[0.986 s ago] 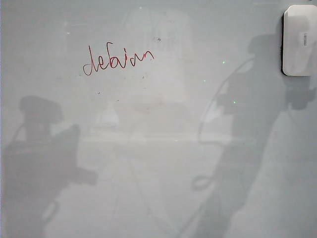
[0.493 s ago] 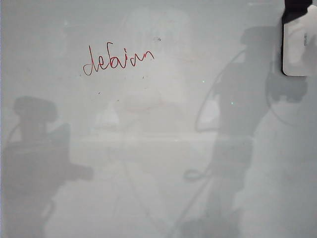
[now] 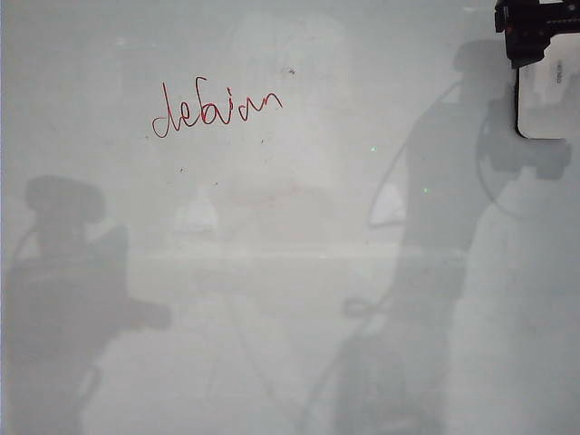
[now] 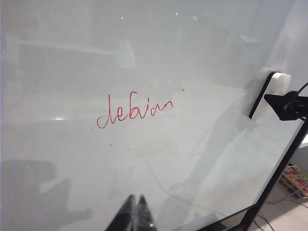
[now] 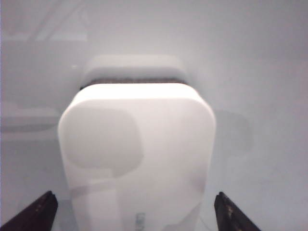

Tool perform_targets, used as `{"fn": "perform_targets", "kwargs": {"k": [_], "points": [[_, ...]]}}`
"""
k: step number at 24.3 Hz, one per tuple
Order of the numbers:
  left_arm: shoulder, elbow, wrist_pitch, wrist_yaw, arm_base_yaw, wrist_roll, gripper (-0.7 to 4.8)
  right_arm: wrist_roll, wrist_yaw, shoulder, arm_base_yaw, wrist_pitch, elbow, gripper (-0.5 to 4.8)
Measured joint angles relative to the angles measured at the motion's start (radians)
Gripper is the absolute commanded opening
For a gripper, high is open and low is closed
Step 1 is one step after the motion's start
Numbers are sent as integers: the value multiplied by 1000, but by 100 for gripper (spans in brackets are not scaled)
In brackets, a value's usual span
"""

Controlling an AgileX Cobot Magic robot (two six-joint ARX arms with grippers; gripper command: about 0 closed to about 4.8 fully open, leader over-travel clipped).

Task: Grab the whiteboard eraser that is attached to the surface of the whiteboard and use it to clean the writing on the whiteboard.

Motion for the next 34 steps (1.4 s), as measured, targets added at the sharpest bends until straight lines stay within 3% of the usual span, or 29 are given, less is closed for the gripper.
{"fn": "perform_targets", "kwargs": {"k": [3, 7, 11, 13, 14, 20, 23, 29, 31, 34], "points": [[0, 0, 0, 0, 0, 0, -5, 0, 10, 0, 0, 15, 0, 470], [0, 0, 0, 0, 0, 0, -5, 0, 2, 0, -27, 40, 0, 389], [0, 0, 0, 0, 0, 0, -5, 0, -60, 13, -62, 55, 0, 380], [0, 0, 0, 0, 0, 0, -5, 0, -102, 26, -74, 65, 1, 328], [0, 0, 0, 0, 0, 0, -5, 0, -116, 33, -75, 67, 3, 261], [0, 0, 0, 0, 0, 0, -5, 0, -150, 37, -76, 66, 5, 237], [0, 0, 0, 0, 0, 0, -5, 0, -164, 13, -61, 37, 4, 157], [0, 0, 0, 0, 0, 0, -5, -35, -171, -63, 41, -29, 6, 157], [0, 0, 0, 0, 0, 0, -5, -38, -164, -67, 168, -87, 26, 158], [0, 0, 0, -14, 0, 0, -5, -42, -23, -3, 388, -106, 115, 159]]}}
